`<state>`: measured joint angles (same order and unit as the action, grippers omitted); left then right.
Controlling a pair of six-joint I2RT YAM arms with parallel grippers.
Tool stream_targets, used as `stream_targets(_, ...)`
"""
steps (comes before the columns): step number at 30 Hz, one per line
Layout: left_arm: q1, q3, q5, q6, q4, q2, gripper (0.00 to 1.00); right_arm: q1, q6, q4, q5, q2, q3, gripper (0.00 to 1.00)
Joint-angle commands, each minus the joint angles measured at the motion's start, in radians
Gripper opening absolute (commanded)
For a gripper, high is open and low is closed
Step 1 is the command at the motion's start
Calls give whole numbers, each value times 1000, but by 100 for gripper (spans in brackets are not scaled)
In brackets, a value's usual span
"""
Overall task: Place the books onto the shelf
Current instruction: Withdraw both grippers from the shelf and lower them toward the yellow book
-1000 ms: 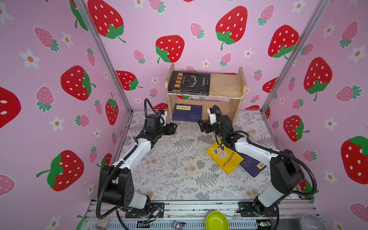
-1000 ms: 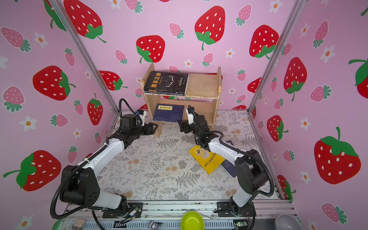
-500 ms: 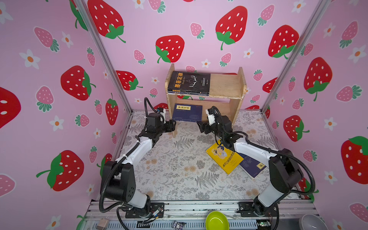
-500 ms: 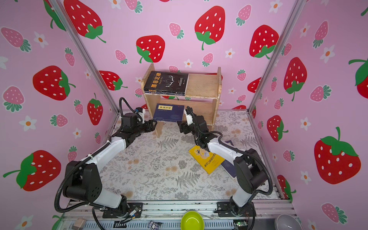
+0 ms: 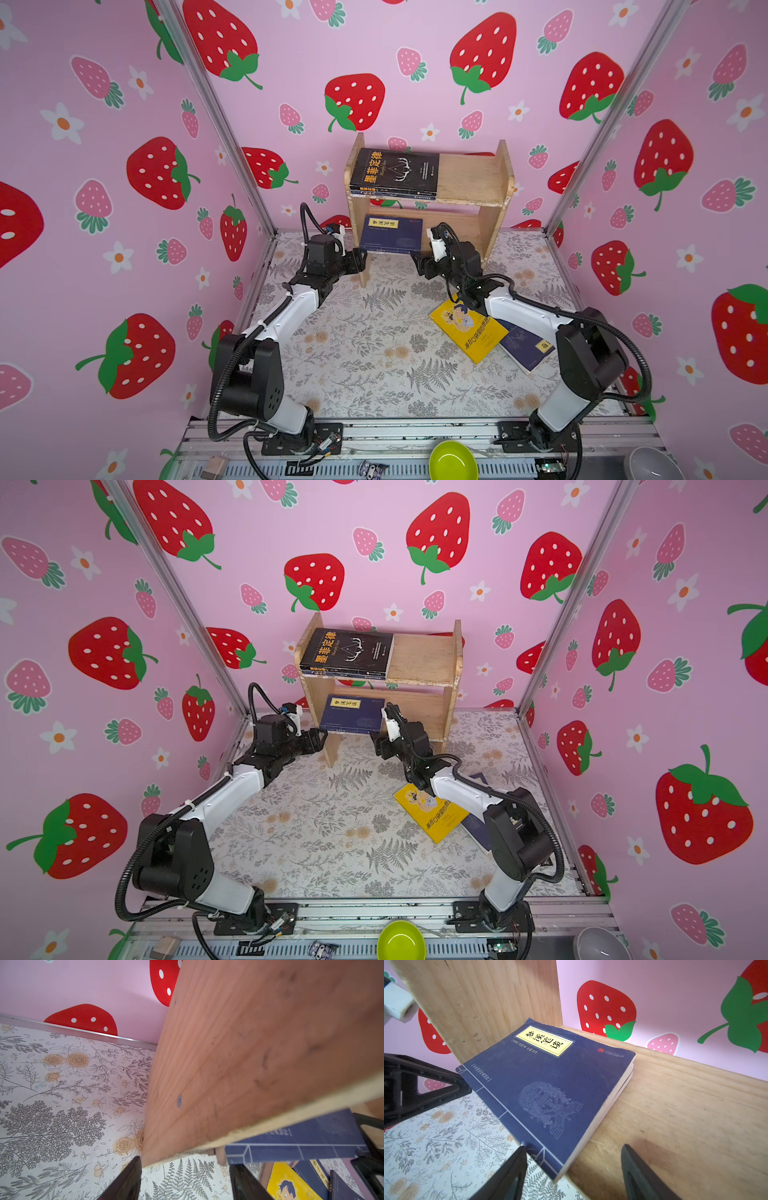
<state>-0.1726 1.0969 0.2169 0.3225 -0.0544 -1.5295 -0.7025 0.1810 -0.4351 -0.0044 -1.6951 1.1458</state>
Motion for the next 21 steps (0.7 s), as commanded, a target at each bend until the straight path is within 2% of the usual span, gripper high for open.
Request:
stream_targets(1, 6, 54, -15, 8, -35, -11, 67, -4, 5, 55, -1, -48, 5, 70)
stream_targets(5, 8, 53, -16, 13, -35, -12, 66, -6, 5, 53, -9, -55, 11, 69)
stream_targets(12, 8, 20, -24, 20, -16, 45, 66, -15, 7, 76, -9, 0, -16, 78)
stream_targets(17, 6, -57, 10, 40, 32, 184, 71, -17, 41, 160, 63, 146, -86, 84)
stream_targets(21, -4, -144, 115, 109, 66, 317, 79, -17, 106, 282, 155, 311, -177, 87)
